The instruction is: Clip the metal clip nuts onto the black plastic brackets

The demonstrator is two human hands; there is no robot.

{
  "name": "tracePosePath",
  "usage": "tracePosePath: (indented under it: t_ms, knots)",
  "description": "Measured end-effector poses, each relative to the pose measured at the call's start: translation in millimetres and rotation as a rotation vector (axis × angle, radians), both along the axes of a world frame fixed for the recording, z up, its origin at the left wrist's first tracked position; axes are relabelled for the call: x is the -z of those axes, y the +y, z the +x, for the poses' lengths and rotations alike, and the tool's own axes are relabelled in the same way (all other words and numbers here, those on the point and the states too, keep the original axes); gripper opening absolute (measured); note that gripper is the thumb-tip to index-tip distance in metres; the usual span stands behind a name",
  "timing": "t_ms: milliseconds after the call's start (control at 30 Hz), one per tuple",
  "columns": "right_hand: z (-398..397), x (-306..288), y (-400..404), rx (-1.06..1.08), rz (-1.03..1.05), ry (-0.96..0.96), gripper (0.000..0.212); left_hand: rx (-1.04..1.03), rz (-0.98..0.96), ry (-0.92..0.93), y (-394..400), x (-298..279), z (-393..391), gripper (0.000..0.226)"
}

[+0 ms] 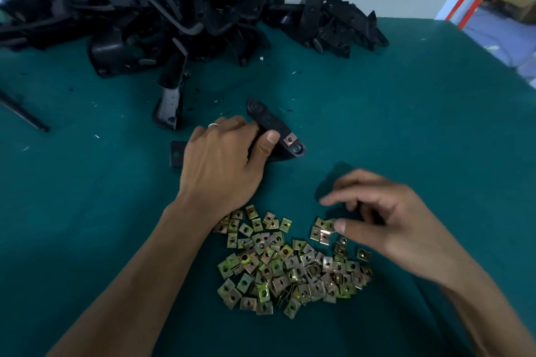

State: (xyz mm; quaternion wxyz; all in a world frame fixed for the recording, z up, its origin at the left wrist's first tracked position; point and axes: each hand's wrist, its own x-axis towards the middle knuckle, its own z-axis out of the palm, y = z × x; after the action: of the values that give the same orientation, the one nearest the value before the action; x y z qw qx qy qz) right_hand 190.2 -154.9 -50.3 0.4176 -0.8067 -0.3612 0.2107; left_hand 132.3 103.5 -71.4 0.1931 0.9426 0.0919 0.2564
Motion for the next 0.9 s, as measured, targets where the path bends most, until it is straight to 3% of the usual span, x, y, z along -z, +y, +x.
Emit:
tracePosePath:
  t_ms: [133, 267, 500, 667, 900]
  knots:
    - [-13.0, 1.2, 2.3, 0.001, -0.046, -0.157, 0.025, 0.000, 0.004, -0.023, -1.8, -1.6, 0.3, 0.039]
    - [-13.9, -0.6, 9.2, -0.018, -0.061, -0.147, 0.021, 0.000, 0.001, -0.017, -1.6, -2.4, 0.0, 0.037]
    - [-5.9, 4.7, 2.7, 0.109, 0.114, 0.036, 0.008, 0.018, 0.017, -0.028, -0.9, -1.0, 0.3, 0.036]
    - [5.3, 3.0, 0.9, 0.242, 0.418, 0.310, 0.025, 0.026, 0.005, -0.052, -1.6, -0.7, 1.0, 0.036]
    - [5.0, -3.5, 2.1, 0.280, 0.490, 0.486, 0.021, 0.021, -0.011, -0.057, -1.9, 0.7, 2.7, 0.040]
